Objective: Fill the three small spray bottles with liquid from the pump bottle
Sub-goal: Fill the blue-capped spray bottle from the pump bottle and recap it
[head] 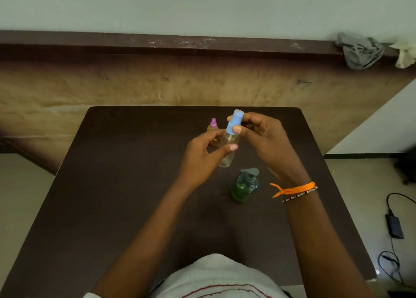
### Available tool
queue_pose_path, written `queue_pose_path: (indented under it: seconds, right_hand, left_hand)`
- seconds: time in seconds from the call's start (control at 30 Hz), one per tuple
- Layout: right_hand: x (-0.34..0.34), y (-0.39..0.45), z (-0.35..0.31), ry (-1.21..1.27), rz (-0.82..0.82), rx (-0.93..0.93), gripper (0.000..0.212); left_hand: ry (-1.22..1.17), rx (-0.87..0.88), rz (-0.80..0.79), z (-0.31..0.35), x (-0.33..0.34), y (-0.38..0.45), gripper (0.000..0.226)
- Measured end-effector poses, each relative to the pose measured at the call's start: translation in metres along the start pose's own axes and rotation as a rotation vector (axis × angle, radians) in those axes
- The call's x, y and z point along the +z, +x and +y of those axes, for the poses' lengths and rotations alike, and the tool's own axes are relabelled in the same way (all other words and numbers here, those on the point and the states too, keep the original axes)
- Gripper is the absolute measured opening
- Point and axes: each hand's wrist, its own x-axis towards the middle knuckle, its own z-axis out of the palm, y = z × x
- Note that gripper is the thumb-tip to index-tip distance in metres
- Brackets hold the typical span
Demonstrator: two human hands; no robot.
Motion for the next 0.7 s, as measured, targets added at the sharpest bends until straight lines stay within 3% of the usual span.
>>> queue_pose_path:
  seconds: [0.1,0.27,0.37,0.57,0.7]
  right_hand:
    - [-0.010,-0.004,-0.002,0.042,-0.092,0.008,0.033]
    - [0.005,-0.004,0.002,0.050,0.167,0.064,0.041]
    - [0.014,-0.005,0.005,0.023,0.235,0.049,0.045]
    - [0.004,-0.006,0.011,0.050,0.010,0.126,0.053]
    - [0.016,-0.007,0.012,-0.080,0.157,0.096,0.055]
  left_hand:
    - [-0.017,-0.014,0.007,0.000,0.004,-0.001,0.032]
    - [-0.014,0.007,0.050,-0.001,0.010,0.000,0.043]
    - [0.022,0.005,0.049,-0.003,0.013,-0.001,0.047]
    - [0.005,-0.032,0.084,-0.002,0.015,-0.002,0.037]
    - [0.032,-0.025,0.062,-0.003,0.018,-0.003,0.030]
